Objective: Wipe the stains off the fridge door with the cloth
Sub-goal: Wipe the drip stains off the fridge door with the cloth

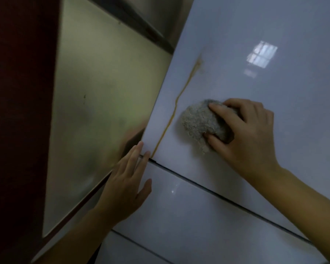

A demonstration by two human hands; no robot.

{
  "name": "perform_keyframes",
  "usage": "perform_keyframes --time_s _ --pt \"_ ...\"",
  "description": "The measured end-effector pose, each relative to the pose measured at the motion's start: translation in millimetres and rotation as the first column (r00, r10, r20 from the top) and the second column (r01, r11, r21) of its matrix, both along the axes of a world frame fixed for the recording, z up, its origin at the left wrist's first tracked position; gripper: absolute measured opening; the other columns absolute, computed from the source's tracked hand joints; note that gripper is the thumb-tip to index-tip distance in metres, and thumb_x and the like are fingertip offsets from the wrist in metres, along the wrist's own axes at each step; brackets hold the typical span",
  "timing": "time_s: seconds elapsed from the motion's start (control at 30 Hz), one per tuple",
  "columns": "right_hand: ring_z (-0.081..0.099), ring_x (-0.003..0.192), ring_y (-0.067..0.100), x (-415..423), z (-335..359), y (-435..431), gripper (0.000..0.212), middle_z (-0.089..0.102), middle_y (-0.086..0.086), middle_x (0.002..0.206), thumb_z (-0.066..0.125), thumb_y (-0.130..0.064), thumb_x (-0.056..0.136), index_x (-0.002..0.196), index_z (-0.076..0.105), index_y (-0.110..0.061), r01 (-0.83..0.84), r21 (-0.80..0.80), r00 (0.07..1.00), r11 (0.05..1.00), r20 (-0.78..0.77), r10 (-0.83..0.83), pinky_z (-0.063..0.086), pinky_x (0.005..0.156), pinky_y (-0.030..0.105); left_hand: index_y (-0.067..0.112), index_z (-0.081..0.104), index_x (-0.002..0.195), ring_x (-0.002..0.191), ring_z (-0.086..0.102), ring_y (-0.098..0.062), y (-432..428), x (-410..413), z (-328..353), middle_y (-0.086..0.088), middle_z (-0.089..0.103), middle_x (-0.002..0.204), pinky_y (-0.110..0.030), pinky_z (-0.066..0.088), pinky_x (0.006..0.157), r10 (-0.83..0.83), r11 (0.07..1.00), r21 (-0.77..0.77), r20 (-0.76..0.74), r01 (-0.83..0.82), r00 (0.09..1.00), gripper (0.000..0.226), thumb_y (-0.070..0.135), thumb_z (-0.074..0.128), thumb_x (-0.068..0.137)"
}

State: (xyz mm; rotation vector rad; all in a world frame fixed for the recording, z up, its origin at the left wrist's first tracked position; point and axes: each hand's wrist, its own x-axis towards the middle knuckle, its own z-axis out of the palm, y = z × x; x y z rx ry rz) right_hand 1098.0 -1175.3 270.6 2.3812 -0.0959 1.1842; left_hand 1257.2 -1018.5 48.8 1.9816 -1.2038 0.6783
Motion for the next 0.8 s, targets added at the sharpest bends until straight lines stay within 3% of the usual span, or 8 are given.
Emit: perform_keyframes --time_s 0.17,0.3,0.5,0.67,0.8 --pt "0.052 0.114 0.029 52 39 21 0.059 0.059 0.006 0.124 0.073 -0.047 0.080 0.134 0.063 -0.025 -0.032 0.006 0.991 0.999 0.134 0.031 0.026 0.088 0.033 0.006 0.030 0.156 0.157 0.018 -0.023 -11 -3 -8 -0.008 0.017 0.169 -0.026 0.014 0.127 -0.019 0.995 -0.100 -0.047 0.014 0.999 0.070 0.042 0.044 0.098" --pt "0.052 0.114 0.029 75 11 34 0.061 0.059 0.006 0.126 0.070 -0.047 0.077 0.134 0.062 -0.025 -0.010 -0.002 0.996 1.000 0.086 0.010 0.033 0.090 0.040 0.005 0.029 0.157 0.158 0.013 -0.022 -12 2 -11 -0.007 0.013 0.170 -0.023 0.008 0.128 -0.008 0.995 -0.097 -0.012 0.007 1.000 0.071 0.041 0.046 0.097" --pt "0.055 0.113 0.029 50 -35 26 0.060 0.063 0.007 0.124 0.077 -0.041 0.074 0.129 0.067 -0.020 0.002 -0.072 0.994 0.997 -0.112 -0.010 0.036 0.091 0.041 0.005 0.030 0.157 0.155 0.022 -0.028 -5 9 -14 -0.010 0.014 0.170 -0.033 0.022 0.123 -0.014 0.998 -0.059 0.067 0.018 0.998 0.071 0.042 0.045 0.098" --pt "0.053 0.109 0.032 52 34 22 0.060 0.061 0.009 0.121 0.075 -0.043 0.077 0.131 0.065 -0.021 -0.003 -0.032 0.999 0.999 0.054 0.005 0.031 0.085 0.037 0.006 0.031 0.157 0.154 0.024 -0.028 -4 8 -12 -0.010 0.014 0.170 -0.033 0.024 0.121 -0.015 0.998 -0.063 0.048 0.018 0.999 0.067 0.045 0.033 0.102" --pt "0.052 0.115 0.031 77 55 36 0.060 0.058 0.008 0.125 0.069 -0.049 0.081 0.134 0.062 -0.022 -0.003 0.004 0.995 1.000 0.099 0.002 0.027 0.087 0.034 0.009 0.028 0.158 0.156 0.021 -0.023 -7 7 -11 -0.006 0.013 0.170 -0.030 0.024 0.122 -0.037 0.994 -0.101 -0.011 0.036 0.999 0.070 0.041 0.045 0.099"
